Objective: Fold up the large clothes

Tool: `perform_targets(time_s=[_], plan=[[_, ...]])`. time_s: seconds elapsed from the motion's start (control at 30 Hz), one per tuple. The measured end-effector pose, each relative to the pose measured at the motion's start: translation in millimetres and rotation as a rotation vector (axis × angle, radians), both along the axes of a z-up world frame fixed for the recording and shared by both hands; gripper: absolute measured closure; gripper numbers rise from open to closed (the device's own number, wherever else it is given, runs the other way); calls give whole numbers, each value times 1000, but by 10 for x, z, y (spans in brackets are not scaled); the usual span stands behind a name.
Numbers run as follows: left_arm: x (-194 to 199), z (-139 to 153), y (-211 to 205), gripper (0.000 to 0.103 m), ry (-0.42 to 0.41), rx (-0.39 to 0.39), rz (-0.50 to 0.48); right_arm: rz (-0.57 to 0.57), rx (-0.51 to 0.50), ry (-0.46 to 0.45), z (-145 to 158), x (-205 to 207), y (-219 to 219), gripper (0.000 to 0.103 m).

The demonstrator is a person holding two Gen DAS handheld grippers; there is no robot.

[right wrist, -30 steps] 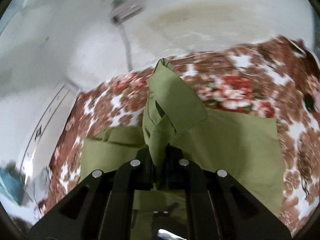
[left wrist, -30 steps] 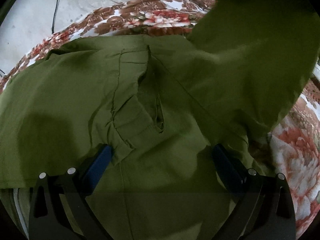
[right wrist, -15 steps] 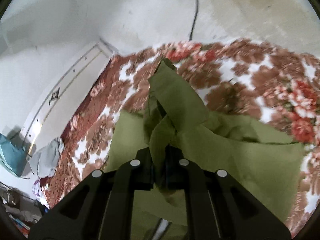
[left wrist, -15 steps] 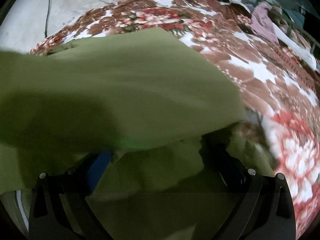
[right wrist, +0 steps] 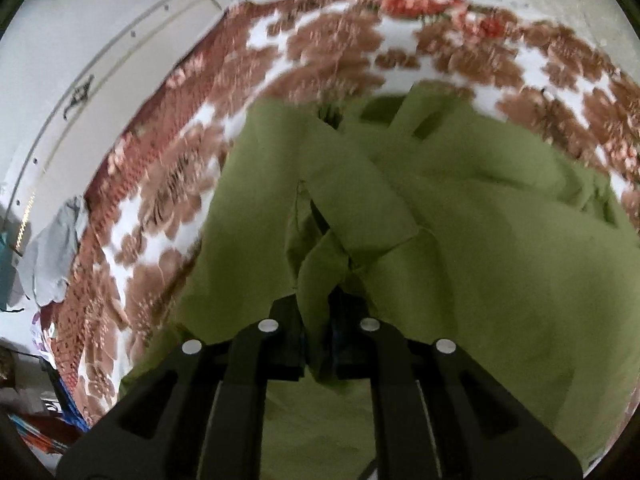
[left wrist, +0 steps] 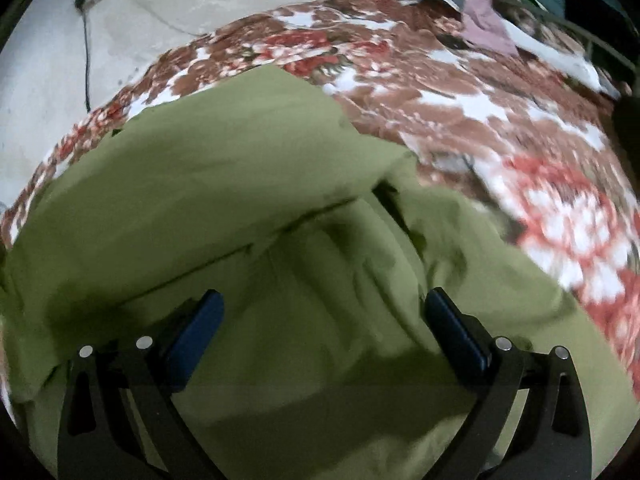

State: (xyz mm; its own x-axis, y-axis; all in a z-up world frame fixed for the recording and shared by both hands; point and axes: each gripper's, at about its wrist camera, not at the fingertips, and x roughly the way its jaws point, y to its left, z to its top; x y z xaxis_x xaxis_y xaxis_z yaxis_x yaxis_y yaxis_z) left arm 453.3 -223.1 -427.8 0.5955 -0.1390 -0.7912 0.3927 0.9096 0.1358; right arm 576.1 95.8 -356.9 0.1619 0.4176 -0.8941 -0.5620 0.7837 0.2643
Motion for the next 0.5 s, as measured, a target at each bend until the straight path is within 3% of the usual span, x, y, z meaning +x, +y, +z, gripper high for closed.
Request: perform_targets(time_s=[0.07, 0.13, 0.2, 0.27, 0.37, 0.5], plan=[[-74, 10, -4, 5, -2, 17, -20, 23, -35, 4, -87, -74, 87, 85], [-114, -2, 1, 5, 27, 19, -32, 45, -44, 8, -158, -136, 161, 71], [-127, -11, 50, 5, 51, -1, -22, 55, -3, 65, -234, -200, 217, 27], [-135, 4, 147, 5, 79, -38, -5, 72, 6, 73, -215, -284, 283, 10], [-233, 155, 297, 5, 15, -68, 8, 113, -42, 18, -6, -441, 370, 10], [-413, 298, 426, 5, -41, 17, -24, 133, 15, -43, 580, -510, 166, 5]])
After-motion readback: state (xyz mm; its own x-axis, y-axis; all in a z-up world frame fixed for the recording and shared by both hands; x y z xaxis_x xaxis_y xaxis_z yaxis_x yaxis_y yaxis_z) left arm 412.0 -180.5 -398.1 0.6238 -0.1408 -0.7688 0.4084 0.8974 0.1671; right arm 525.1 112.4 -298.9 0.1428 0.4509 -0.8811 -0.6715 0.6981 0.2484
